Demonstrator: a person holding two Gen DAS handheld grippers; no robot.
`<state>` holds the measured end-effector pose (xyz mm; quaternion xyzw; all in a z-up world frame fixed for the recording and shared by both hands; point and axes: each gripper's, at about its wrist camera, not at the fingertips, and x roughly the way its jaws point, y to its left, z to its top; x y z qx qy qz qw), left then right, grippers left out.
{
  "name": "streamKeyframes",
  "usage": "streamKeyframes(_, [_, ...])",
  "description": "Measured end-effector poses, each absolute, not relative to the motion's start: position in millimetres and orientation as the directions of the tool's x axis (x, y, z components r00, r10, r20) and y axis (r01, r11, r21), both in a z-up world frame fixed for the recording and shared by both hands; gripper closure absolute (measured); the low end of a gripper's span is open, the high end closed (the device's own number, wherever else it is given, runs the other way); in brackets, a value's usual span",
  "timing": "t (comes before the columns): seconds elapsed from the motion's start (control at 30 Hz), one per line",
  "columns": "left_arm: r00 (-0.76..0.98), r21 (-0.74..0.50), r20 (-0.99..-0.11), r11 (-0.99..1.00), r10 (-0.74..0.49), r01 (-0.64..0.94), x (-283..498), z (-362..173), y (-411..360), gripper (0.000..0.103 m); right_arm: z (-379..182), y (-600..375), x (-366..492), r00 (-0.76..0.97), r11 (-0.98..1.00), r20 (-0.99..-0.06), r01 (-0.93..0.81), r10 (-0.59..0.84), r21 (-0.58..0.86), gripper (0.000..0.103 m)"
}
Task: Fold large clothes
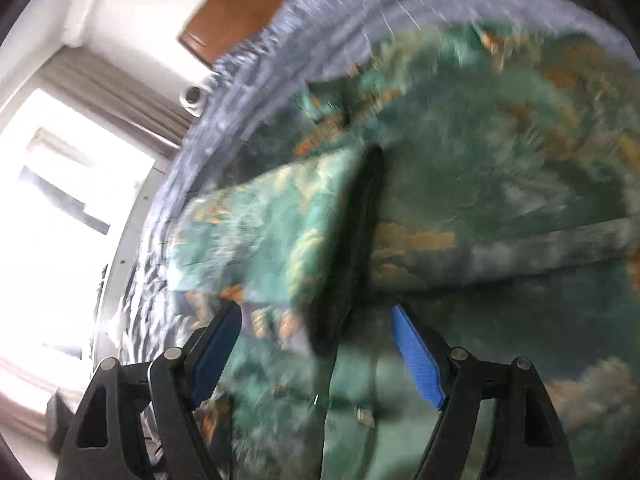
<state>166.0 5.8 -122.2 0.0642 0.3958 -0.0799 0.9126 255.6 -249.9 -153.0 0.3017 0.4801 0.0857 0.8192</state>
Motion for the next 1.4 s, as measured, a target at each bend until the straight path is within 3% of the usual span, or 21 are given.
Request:
streamKeyframes(0.03, [0.673, 0.051, -0.734, 0.981, -0.09, 0.188, 165.0, -123.2, 12.0, 0.022, -157.9, -245.8, 260.1, 0.512, 0.802, -0.74, 0.151, 0.437, 0.578, 0.062])
streamKeyframes(0.07, [0.67, 0.047, -0.738, 0.983, -0.087, 0.179, 164.6, -124.1, 16.2, 0.022, -159.5, -239.6, 263.4, 0.489, 0.816, -0.76, 0.152, 0.428, 0.557, 0.082])
streamKeyframes(0.1, [0.666, 0.032, -0.741, 0.985, -0.09, 0.169, 163.3, -124.4, 22.4, 0.022, -155.2, -235.3, 263.3, 0.484, 0.832, -0.774, 0.151, 0.409, 0.534, 0.087])
streamKeyframes(0.3, [0.655, -0.07, -0.744, 0.99, -0.134, 0.123, 172.9, -126.7, 39.0, 0.022, -74.2, -219.6, 281.6, 0.636, 0.934, -0.717, -0.015, 0.285, 0.358, 0.087])
streamKeyframes(0.5, [0.637, -0.109, -0.756, 0.988, -0.151, 0.105, 180.0, -125.8, 48.5, 0.022, -113.9, -224.7, 326.7, 0.559, 0.978, -0.813, 0.021, 0.161, 0.208, 0.087])
streamKeyframes(0.67, [0.62, -0.12, -0.765, 0.985, -0.172, 0.125, 196.9, -114.8, 56.1, 0.021, -146.0, -229.6, 320.0, 0.508, 0.986, -0.852, 0.029, 0.127, 0.165, 0.072])
streamKeyframes(0.7, [0.624, -0.12, -0.761, 0.984, -0.175, 0.13, 205.5, -108.5, 57.6, 0.021, -140.9, -229.6, 316.1, 0.506, 0.987, -0.853, 0.026, 0.124, 0.158, 0.059])
streamKeyframes(0.73, [0.629, -0.123, -0.757, 0.984, -0.178, 0.131, 213.3, -102.8, 58.5, 0.02, -132.5, -230.3, 311.0, 0.514, 0.989, -0.85, 0.02, 0.117, 0.148, 0.055])
streamKeyframes(0.9, [0.637, -0.168, -0.741, 0.977, -0.212, 0.13, 284.1, -82.2, 54.5, 0.017, -81.4, -212.4, 295.9, 0.665, 0.997, -0.746, -0.08, 0.04, -0.018, 0.055])
streamKeyframes(1.03, [0.615, -0.133, -0.767, 0.983, -0.185, 0.13, 338.3, -97.9, 38.6, 0.022, -83.2, -196.9, 321.2, 0.665, 0.988, -0.739, -0.157, 0.109, 0.004, 0.055])
streamKeyframes(1.17, [0.528, -0.043, -0.842, 0.99, -0.109, 0.136, 371.9, -144.2, 22.3, 0.038, -126.0, -198.6, 348.8, 0.601, 0.992, -0.794, -0.123, 0.092, 0.022, 0.055])
streamKeyframes(1.27, [0.497, -0.053, -0.861, 0.99, -0.112, 0.132, 378.6, -177.9, 24.2, 0.037, -158.0, -208.9, 350.1, 0.548, 0.995, -0.831, -0.088, 0.092, 0.053, 0.055])
streamKeyframes(1.4, [0.526, -0.004, -0.847, 0.992, -0.069, 0.123, 374.3, -181.6, 18.7, 0.037, -167.1, -212.7, 344.0, 0.575, 0.994, -0.811, -0.087, 0.108, 0.071, 0.055])
